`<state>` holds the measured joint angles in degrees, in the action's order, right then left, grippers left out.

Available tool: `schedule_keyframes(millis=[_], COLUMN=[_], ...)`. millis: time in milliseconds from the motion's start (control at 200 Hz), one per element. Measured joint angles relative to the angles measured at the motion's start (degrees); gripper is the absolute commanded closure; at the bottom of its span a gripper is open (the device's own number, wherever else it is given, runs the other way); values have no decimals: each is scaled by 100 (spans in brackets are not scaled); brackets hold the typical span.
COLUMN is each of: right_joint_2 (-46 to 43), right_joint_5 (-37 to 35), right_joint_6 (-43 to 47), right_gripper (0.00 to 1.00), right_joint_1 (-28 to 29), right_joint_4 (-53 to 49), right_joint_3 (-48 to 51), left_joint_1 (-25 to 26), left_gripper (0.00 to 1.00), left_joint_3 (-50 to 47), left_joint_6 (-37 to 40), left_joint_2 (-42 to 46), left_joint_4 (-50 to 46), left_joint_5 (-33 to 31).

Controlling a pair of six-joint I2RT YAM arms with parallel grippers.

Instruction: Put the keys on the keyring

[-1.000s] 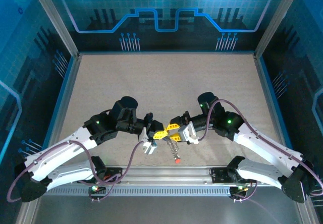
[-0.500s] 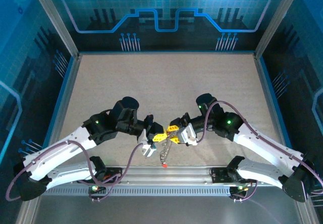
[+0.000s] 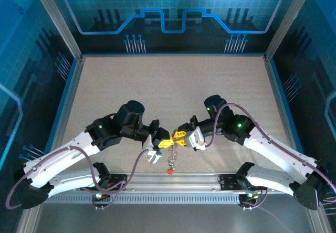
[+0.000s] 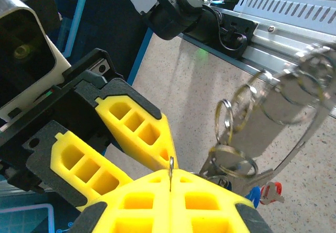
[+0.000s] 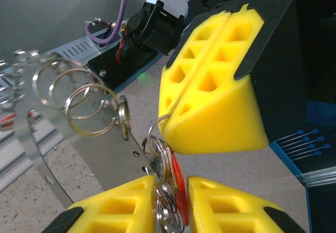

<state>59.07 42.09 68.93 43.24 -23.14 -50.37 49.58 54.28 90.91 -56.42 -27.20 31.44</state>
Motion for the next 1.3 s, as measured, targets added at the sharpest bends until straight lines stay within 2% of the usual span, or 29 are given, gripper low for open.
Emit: schedule_keyframes(millis=[135, 395, 1021, 1301], right_joint_2=[17, 26, 258, 284], right_joint_5=[0, 39, 105, 103], right_joint_6=[15, 17, 20, 63], right_gripper=[81, 75, 74, 81], right_joint_1=[0, 37, 144, 151], right_joint_4=[0, -4, -44, -44], right_joint_3=[0, 0, 0, -2], left_joint_1=[0, 0, 15, 48], left_gripper=[100, 100, 100, 100], left_joint_3=[0, 0, 2, 55], left_joint_6=[55, 68, 79, 92], left_joint_2=[0, -4, -55, -59], left_joint_4=[-2, -7, -101, -129], left_joint_5=[-2, -2, -2, -2])
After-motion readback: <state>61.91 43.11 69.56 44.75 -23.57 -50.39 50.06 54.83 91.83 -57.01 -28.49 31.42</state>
